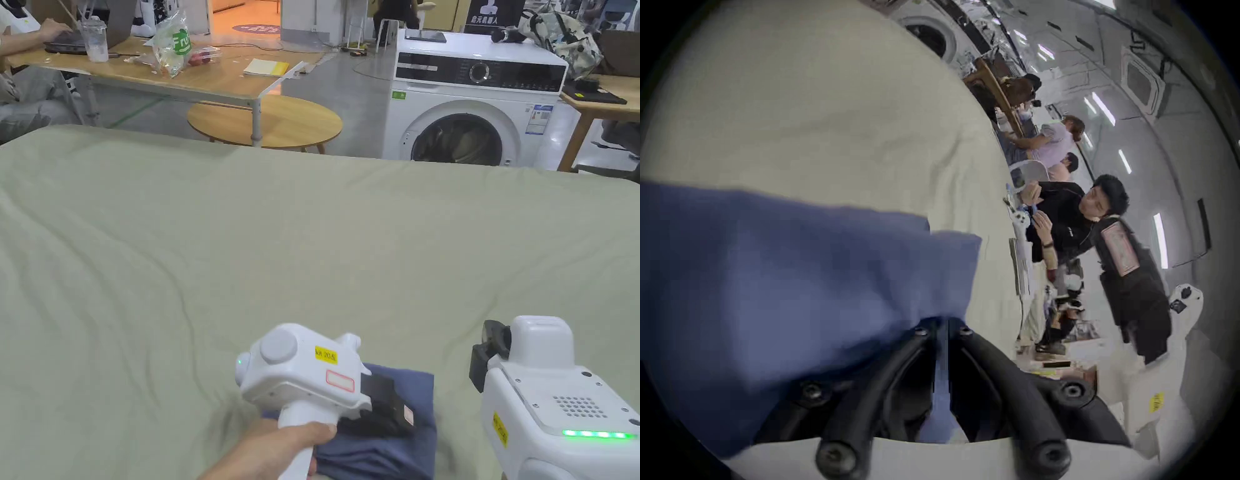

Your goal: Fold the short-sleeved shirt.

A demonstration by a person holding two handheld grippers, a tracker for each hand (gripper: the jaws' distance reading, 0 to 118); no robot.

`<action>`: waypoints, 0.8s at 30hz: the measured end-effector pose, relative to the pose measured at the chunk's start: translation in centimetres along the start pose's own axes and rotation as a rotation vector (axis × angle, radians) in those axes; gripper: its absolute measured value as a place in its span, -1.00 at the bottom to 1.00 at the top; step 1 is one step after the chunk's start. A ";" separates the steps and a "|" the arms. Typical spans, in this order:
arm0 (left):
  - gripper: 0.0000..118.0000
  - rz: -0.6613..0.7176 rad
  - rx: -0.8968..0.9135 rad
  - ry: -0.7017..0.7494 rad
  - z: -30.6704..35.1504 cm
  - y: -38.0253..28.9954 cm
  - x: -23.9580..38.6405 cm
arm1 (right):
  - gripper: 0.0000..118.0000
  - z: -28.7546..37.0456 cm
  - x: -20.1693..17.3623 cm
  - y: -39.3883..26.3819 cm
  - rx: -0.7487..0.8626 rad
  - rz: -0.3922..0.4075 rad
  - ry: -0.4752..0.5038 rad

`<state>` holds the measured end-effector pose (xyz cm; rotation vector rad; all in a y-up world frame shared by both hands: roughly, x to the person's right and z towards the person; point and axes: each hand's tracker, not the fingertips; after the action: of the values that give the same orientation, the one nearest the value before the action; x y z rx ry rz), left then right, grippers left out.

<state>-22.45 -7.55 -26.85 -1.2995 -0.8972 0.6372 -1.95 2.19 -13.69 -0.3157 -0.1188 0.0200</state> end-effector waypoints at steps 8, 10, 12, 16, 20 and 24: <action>-1.00 -0.024 -0.011 0.057 -1.0 -0.4 0.1 | -1.00 -0.3 0.4 -0.1 -0.008 0.001 -0.007; -1.00 -0.062 0.000 0.087 0.4 -0.3 1.1 | -1.00 -0.4 0.5 0.1 -0.003 -0.002 -0.008; -1.00 -0.121 0.055 0.078 2.8 0.0 2.2 | -1.00 -0.4 0.5 0.2 0.010 -0.007 -0.009; -1.00 -0.284 0.288 0.133 9.0 -0.3 4.0 | -1.00 -0.9 0.1 0.9 0.043 -0.027 -0.007; -1.00 -0.477 0.631 0.364 13.9 -2.2 4.6 | -1.00 -1.5 -0.7 1.4 0.090 -0.050 -0.007; -1.00 -0.570 0.906 0.521 16.9 -4.0 4.0 | -1.00 -1.7 -1.6 2.0 0.133 -0.073 -0.009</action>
<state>-34.95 4.04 -21.67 -0.3173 -0.4061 0.1705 -3.35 3.54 -16.07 -0.1786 -0.1374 -0.0425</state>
